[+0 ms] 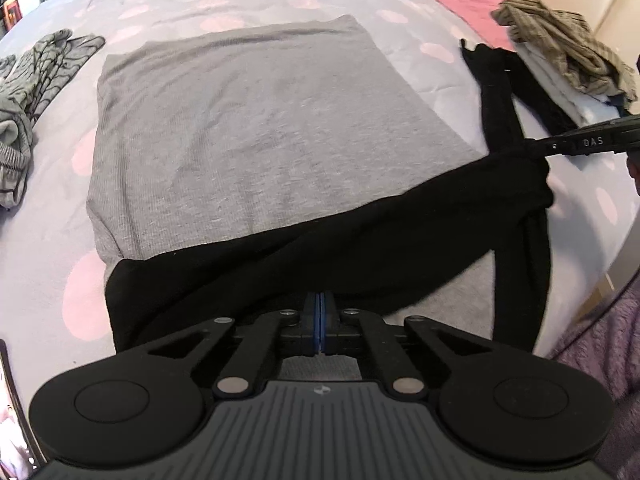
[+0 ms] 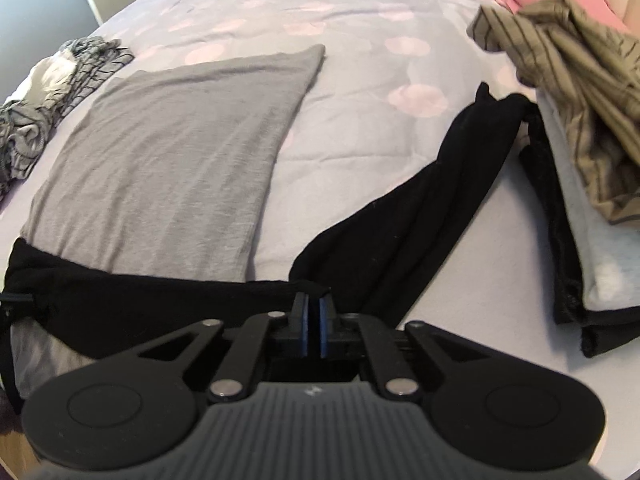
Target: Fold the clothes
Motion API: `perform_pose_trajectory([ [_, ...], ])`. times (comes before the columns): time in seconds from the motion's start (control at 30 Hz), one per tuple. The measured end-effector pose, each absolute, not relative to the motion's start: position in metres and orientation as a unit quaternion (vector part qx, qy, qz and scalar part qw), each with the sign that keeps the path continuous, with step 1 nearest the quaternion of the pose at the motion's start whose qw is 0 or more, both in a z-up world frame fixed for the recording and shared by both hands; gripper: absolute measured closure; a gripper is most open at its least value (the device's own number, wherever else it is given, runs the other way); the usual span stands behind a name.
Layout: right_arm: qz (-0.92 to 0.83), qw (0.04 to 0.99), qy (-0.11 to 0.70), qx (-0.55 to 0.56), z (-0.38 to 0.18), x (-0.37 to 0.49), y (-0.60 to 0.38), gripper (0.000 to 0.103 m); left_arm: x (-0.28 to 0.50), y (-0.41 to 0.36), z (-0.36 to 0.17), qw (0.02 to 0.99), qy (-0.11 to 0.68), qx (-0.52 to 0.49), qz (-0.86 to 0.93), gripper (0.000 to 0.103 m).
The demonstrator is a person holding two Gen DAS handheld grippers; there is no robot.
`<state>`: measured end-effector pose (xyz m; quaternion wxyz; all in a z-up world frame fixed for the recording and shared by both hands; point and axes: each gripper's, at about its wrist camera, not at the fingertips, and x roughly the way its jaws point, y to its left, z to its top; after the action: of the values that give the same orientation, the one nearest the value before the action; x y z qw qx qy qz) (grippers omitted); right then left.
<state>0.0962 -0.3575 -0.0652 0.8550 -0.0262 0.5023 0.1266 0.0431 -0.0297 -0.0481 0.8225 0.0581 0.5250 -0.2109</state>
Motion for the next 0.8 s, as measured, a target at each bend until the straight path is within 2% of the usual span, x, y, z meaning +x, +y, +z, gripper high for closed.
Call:
perform_pose_trajectory([
  [0.3,0.135,0.81,0.564,-0.09,-0.084,0.075,-0.356,0.096,0.023,-0.04,-0.056,0.787,0.557,0.101,-0.246,0.103],
  [0.4,0.131,0.805,0.572,-0.089,-0.089,0.072,-0.36,0.089,0.018,-0.042,-0.057,0.782,0.559,0.109,-0.253,0.103],
  [0.43,0.128,0.807,0.571,-0.087,-0.088,0.071,-0.362,0.077,0.017,-0.041,-0.056,0.782,0.557,0.11,-0.258,0.103],
  [0.47,0.123,0.811,0.566,-0.085,-0.086,0.071,-0.365,0.071,0.015,-0.042,-0.054,0.782,0.555,0.111,-0.261,0.103],
  [0.53,0.113,0.819,0.557,-0.078,-0.08,0.069,-0.37,0.069,0.012,-0.042,-0.051,0.783,0.549,0.113,-0.27,0.103],
  [0.6,0.103,0.828,0.547,-0.068,-0.076,0.068,-0.375,0.069,0.01,-0.042,-0.047,0.789,0.54,0.111,-0.273,0.096],
  [0.67,0.093,0.837,0.535,-0.062,-0.071,0.067,-0.379,0.069,0.01,-0.039,-0.041,0.798,0.529,0.105,-0.269,0.082],
  [0.8,0.075,0.852,0.515,-0.049,-0.063,0.067,-0.386,0.069,0.013,-0.03,-0.03,0.825,0.5,0.077,-0.251,0.08],
])
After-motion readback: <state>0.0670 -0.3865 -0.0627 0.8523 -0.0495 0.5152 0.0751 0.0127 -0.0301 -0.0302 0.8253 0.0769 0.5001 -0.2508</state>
